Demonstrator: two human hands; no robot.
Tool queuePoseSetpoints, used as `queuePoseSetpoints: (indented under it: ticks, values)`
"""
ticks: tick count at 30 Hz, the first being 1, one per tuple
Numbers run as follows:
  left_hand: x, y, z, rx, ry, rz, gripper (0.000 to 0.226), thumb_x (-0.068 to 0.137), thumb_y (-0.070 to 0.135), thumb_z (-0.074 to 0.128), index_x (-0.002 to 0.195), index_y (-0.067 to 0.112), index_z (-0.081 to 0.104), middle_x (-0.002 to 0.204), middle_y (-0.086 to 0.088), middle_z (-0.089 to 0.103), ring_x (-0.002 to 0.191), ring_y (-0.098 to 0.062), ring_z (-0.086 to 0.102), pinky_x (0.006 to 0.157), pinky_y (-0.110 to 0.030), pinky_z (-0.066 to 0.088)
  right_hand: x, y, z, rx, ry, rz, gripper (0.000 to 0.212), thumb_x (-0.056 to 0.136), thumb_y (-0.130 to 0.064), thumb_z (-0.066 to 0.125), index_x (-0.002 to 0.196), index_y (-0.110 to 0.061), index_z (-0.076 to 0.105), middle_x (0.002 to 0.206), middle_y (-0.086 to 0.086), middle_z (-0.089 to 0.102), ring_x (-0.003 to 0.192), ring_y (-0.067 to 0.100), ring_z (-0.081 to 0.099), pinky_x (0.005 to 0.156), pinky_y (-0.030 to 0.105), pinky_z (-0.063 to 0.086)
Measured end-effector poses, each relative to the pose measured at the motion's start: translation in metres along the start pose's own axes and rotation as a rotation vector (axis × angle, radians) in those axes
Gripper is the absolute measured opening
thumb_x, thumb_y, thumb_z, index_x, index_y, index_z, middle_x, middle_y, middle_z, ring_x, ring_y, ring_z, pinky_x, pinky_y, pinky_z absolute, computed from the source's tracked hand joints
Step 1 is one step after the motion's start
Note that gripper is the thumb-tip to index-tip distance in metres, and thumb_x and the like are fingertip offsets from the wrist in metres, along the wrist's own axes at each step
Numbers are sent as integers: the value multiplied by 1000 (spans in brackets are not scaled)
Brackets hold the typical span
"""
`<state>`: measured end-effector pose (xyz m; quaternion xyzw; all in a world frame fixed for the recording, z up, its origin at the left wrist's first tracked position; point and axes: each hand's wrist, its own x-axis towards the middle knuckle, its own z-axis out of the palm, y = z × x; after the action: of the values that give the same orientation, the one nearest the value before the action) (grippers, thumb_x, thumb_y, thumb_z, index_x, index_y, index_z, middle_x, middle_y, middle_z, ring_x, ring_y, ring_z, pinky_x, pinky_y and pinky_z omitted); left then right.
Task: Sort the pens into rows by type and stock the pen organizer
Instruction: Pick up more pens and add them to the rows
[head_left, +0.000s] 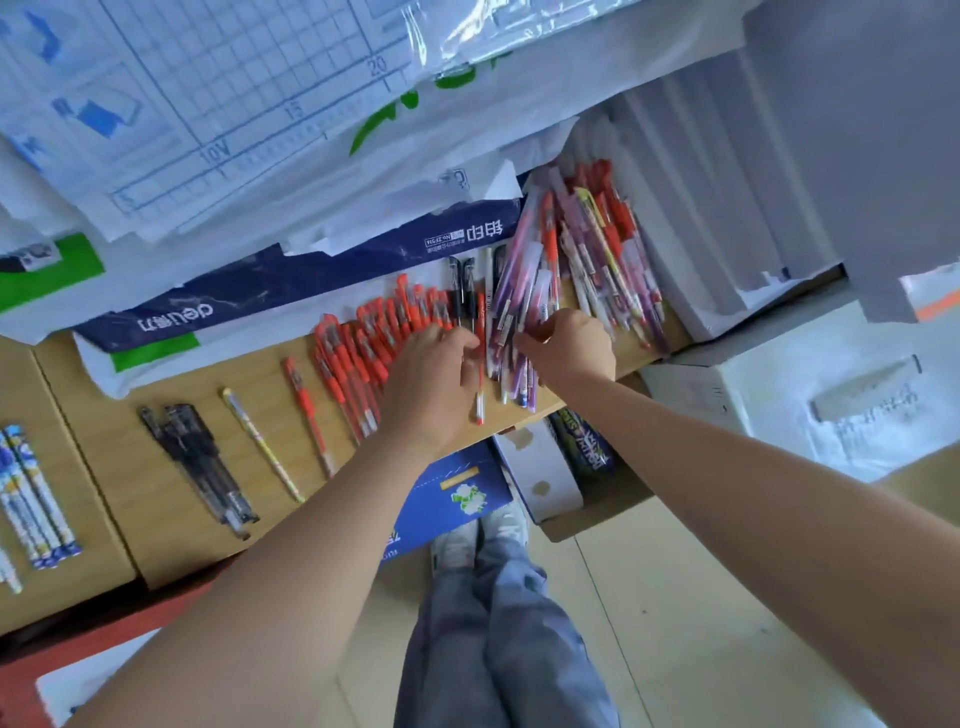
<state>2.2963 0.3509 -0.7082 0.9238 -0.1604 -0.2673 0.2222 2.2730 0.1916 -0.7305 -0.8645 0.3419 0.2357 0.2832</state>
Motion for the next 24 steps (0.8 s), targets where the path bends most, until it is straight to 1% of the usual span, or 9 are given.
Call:
queuePoseSetpoints:
  ticks: [3,7,9,12,15,17,19,21,24]
  values:
    - [19,10,1,-3,18,11,29,94,14,51,123,16,56,112,-4,57,106,-21,53,87,-36,49,3,4,-3,15,14,-1,31,83,-34,65,66,-8,61,63,5,59,58,20,54,45,21,33]
    - [41,24,6,1,33,6,33,92,18,56,124,13,51,113,-8,56,95,-22,58,77,-33,51,9,11,-5,73,-7,2,28,77,-34,66,74,-6,66,69,8,66,65,24,62,53,29,49]
    - [48,32,10,22,21,-27,36,91,25,60,123,13,49,115,-10,55,92,-25,60,74,-34,52,10,15,-7,122,-14,-25,24,75,-33,65,74,-9,64,67,5,64,65,22,61,55,30,51]
    - [57,39,15,104,40,-100,45,86,38,66,118,11,48,112,-11,56,88,-27,63,68,-34,52,12,23,-14,194,-42,-88,14,77,-27,64,72,-15,59,64,1,61,63,21,63,57,31,50]
    - [62,45,19,173,41,-160,48,86,40,66,116,7,48,110,-11,59,90,-30,64,64,-34,49,13,31,-22,274,-76,-101,10,79,-23,63,78,-13,61,69,6,66,65,24,67,63,38,56]
    - [65,47,19,214,19,-175,45,86,40,64,109,4,51,101,-12,62,86,-31,66,57,-33,46,13,34,-25,306,-97,-104,8,81,-20,62,82,-12,62,72,8,68,66,24,67,65,41,57]
    - [67,50,16,272,-10,-168,41,86,42,62,99,4,54,88,-10,63,80,-31,66,53,-31,43,13,36,-27,337,-104,-109,2,83,-17,62,83,-14,61,73,6,69,65,21,67,67,43,58]
    - [68,53,13,345,-34,-142,38,87,44,61,91,6,55,79,-7,58,78,-29,66,53,-30,41,13,37,-28,357,-98,-109,1,84,-15,61,83,-16,61,72,5,69,65,21,67,68,43,58]
    - [69,52,11,440,-63,-112,38,87,48,59,77,12,52,72,-4,52,72,-25,60,52,-29,38,13,38,-29,380,-101,-100,4,84,-14,60,82,-17,59,70,4,68,61,19,66,68,40,58]
